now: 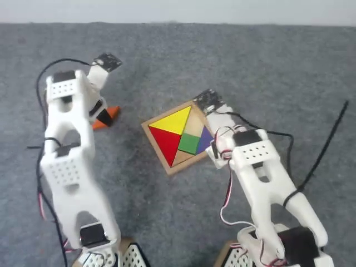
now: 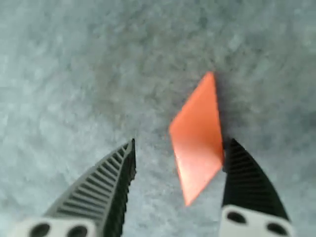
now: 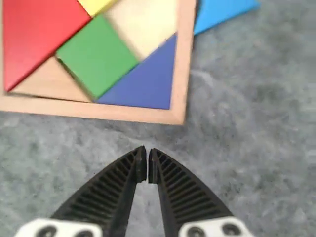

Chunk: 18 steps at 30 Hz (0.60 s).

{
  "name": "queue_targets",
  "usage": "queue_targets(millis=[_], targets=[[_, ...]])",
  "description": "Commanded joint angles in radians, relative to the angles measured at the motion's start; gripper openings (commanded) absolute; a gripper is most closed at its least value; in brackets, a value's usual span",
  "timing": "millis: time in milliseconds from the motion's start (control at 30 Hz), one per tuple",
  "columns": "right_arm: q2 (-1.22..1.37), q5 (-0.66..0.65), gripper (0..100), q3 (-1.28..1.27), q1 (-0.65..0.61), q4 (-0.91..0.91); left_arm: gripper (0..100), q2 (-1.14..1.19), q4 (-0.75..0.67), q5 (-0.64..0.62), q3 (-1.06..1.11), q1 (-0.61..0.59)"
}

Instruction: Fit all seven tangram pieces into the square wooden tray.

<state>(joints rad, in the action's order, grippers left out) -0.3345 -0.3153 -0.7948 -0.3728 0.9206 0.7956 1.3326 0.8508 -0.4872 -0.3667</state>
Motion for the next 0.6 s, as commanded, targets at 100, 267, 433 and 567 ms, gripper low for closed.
queue_targets(millis=[100, 267, 433, 567], targets=[[-0.054, 0.008, 2.4, 0.006, -0.005, -0.024, 28, 0.321, 0.422, -0.094, -0.806, 0.032], [-0.054, 0.008, 2.4, 0.006, -0.007, -0.024, 28, 0.404, 0.427, -0.293, -0.845, 0.035], [-0.054, 0.008, 2.4, 0.006, -0.004, -0.024, 28, 0.382, 0.427, -0.402, -0.725, 0.040], [-0.053, 0.008, 2.4, 0.006, -0.004, -0.025, 28, 0.315, 0.427, -0.514, -0.591, 0.005]])
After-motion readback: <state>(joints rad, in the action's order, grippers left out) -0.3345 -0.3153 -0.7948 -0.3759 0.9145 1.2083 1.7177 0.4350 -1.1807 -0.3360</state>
